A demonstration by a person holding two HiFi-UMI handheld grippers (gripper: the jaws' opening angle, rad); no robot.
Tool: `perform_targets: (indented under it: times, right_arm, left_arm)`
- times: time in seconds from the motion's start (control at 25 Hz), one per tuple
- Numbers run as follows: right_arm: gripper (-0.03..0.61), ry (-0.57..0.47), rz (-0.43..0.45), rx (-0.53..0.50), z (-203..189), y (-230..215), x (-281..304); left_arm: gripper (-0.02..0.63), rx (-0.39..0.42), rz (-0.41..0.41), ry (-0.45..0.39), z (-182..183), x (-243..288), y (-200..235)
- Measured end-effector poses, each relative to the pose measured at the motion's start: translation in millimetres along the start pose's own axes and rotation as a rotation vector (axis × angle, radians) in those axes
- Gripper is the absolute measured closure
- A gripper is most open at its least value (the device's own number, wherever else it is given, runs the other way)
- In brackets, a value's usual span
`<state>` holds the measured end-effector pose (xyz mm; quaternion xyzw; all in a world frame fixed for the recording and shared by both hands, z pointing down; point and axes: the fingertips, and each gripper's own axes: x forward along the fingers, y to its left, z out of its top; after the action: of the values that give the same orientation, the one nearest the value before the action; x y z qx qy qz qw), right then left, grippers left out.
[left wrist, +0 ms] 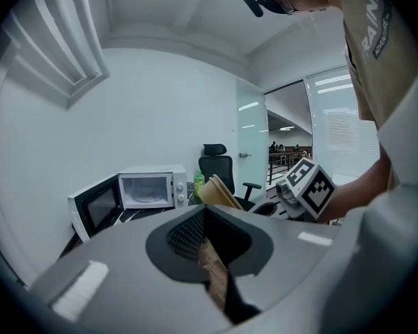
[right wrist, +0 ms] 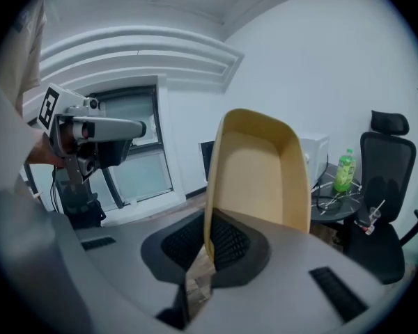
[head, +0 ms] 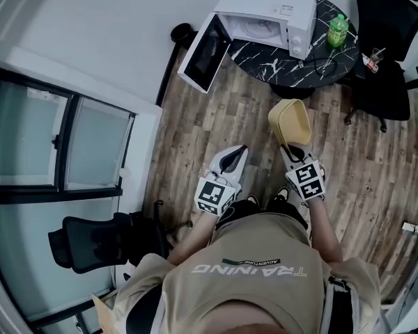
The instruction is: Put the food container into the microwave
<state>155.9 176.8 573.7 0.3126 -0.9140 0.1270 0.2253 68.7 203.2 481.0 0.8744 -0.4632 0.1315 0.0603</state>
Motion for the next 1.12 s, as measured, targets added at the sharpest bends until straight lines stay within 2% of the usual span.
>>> perform_targets:
  times: [0.2,0.32,0.48,0.84,1.12]
  right_arm:
    - [0.56,-0.002,0.014,0.042,-5.4,-3.8,9.1]
    - [0.56,0.008,-0.009,0.022,-11.0,-4.1,11.4]
    - [0.56,0.017,-0.043,0.005,-5.8,-6.7,14.0]
    - [0.56,-0.034,-0.098,-0.016,54.6,-17.5,36.4]
    - [0.56,-0.017,-0.131,-0.069,92.1,-11.7,71.6]
  left_arm:
    - [0.612,0.0,0.004,0.036,-7.0,4.8,6.8]
    - [0.612,-0.014,-0.021,0.051,-16.3,12.5,9.5]
    - [0.612,-0.001,-0.067,0.016,-8.8,29.1,14.6]
    - [0.612,0.035,-0.139,-0.061,23.6,49.5,57.8]
    - [0.612,0.015,-0.132,-0.077,23.6,52.5,124.4]
